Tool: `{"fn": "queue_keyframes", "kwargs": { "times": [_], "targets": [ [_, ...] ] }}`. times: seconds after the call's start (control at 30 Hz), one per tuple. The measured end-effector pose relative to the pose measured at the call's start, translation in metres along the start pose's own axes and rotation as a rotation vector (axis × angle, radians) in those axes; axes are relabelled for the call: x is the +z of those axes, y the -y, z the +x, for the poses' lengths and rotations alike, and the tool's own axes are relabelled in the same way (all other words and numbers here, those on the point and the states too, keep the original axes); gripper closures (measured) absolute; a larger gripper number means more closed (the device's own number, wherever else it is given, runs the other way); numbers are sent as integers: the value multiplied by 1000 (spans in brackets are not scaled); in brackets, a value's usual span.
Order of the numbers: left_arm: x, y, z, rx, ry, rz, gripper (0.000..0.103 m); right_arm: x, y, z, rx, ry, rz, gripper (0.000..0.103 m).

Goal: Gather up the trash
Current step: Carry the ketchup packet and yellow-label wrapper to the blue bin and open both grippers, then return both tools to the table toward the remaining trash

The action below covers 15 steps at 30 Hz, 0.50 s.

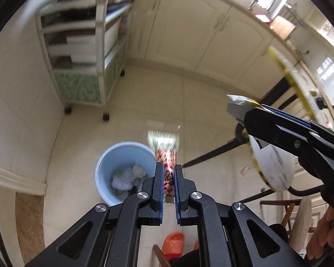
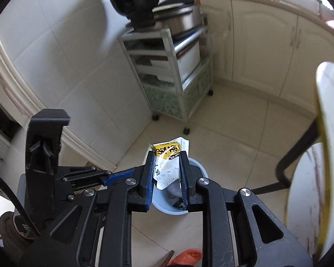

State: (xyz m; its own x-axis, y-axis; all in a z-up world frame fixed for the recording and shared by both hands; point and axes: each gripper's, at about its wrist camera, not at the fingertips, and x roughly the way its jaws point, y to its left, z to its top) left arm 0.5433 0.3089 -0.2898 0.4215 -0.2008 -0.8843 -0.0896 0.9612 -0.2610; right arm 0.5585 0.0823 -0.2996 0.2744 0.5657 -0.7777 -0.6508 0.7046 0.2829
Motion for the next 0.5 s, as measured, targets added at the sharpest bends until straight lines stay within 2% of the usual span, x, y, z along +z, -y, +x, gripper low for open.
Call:
{"fn": "queue_keyframes", "kwargs": {
  "times": [0.13, 0.33, 0.5],
  "targets": [
    [9, -5, 11, 29, -15, -46, 98, -1, 1, 28, 8, -34, 14, 83],
    [15, -15, 2, 86, 0, -91, 96, 4, -3, 53, 24, -56, 27, 82],
    [10, -13, -17, 128, 39, -113, 93, 10, -9, 52, 38, -8, 38, 68]
  ]
}}
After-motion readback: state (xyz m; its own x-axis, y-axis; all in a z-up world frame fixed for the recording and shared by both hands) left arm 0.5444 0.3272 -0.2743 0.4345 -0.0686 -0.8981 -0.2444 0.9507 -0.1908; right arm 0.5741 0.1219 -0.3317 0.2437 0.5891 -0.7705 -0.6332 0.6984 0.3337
